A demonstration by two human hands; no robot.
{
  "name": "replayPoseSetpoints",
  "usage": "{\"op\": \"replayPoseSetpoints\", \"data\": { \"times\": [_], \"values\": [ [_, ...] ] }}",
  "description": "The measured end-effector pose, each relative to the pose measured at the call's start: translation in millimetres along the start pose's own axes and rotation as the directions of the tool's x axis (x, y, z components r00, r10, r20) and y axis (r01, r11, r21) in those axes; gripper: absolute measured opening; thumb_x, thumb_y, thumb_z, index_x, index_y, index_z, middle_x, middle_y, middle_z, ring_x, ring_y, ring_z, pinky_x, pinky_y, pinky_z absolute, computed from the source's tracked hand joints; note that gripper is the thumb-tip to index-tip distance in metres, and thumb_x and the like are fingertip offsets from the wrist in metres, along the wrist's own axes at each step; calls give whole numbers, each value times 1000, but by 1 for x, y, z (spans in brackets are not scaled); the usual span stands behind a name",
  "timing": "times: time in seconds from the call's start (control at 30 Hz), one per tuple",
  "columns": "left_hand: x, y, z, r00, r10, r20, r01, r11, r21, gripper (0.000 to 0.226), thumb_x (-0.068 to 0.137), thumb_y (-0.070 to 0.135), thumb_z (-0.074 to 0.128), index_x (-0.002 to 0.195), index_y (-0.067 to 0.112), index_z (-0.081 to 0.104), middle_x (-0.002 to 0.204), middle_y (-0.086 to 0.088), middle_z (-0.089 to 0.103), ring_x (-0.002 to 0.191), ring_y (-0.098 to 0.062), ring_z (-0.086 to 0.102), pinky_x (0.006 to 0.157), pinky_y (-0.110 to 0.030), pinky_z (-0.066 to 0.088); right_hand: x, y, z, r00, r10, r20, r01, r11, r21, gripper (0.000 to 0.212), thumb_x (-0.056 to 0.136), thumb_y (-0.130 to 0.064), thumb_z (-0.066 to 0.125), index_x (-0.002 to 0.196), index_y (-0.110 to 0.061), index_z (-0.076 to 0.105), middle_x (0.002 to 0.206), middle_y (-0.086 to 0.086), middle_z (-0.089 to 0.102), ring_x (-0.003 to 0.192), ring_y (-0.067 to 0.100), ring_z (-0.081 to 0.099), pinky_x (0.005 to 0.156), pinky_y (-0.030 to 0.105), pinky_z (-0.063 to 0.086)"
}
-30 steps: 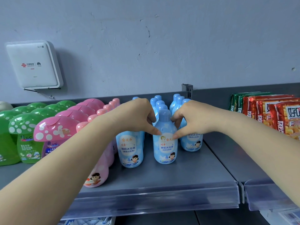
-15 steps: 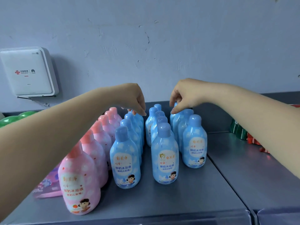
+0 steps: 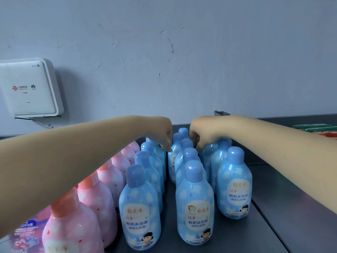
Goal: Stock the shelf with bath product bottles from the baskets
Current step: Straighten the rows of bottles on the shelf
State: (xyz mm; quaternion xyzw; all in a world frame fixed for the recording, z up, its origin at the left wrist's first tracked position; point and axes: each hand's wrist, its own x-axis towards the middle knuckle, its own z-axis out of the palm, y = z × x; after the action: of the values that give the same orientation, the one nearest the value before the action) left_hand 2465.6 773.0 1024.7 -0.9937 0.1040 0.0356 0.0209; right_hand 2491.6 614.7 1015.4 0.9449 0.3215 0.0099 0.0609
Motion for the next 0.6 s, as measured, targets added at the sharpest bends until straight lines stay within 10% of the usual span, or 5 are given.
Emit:
{"op": "replayPoseSetpoints", "data": {
  "times": [0.6],
  "values": [
    [18, -10, 13, 997, 36, -63, -44, 992, -119, 21, 73, 40, 76, 65, 21, 71, 45, 19, 55, 48, -3, 42, 51, -15, 36, 20, 8, 10, 998, -45, 46, 43, 998, 55, 25, 84, -29, 66, 63, -26, 52, 62, -12, 48, 54, 4, 42, 49, 15, 30]
  ]
}}
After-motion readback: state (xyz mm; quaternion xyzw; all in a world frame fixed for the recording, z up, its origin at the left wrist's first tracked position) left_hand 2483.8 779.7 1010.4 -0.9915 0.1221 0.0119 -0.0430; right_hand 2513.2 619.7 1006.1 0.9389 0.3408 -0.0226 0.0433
